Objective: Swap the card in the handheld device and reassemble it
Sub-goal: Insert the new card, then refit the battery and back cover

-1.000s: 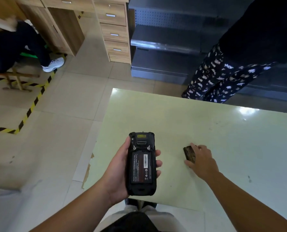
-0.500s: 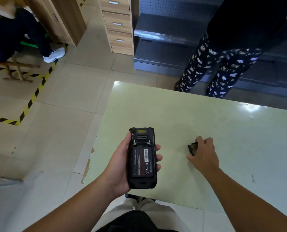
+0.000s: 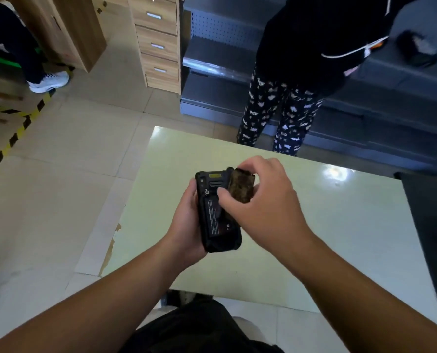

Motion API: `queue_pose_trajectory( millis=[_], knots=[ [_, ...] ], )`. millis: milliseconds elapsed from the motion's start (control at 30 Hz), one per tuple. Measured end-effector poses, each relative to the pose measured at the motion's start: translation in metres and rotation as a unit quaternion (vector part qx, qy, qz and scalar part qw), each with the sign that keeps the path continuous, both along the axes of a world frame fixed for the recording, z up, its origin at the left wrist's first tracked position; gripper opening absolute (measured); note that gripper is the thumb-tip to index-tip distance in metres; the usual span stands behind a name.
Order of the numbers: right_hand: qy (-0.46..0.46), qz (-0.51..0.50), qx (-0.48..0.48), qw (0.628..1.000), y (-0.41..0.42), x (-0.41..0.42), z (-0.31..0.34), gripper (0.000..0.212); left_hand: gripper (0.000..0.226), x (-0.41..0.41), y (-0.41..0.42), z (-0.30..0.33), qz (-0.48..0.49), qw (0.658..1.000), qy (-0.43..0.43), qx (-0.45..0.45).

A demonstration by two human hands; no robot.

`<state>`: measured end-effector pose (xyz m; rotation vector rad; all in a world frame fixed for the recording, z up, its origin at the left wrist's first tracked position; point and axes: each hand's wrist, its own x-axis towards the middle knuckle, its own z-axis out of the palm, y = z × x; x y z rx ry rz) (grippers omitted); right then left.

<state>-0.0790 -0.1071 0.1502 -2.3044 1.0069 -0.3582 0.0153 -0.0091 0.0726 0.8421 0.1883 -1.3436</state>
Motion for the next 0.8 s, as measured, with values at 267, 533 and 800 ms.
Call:
queue_pose_trajectory(
  millis=[267,533,800],
  knots=[
    [-0.014,0.051,-0.094,0.994,0.025,-0.012,0.01,0.048,0.074,0.0,-0.002,0.018,-0.059,0.998,-0.023,-0.017],
    [-0.035,0.11,-0.107,0.988,0.033,-0.036,0.007,0.055,0.073,-0.004,0.007,0.022,-0.064,0.997,-0.012,-0.028],
    [-0.063,0.137,-0.1,0.984,0.031,-0.041,0.002,0.054,0.074,-0.007,0.012,0.024,-0.079,0.997,0.003,-0.022]
  ],
)
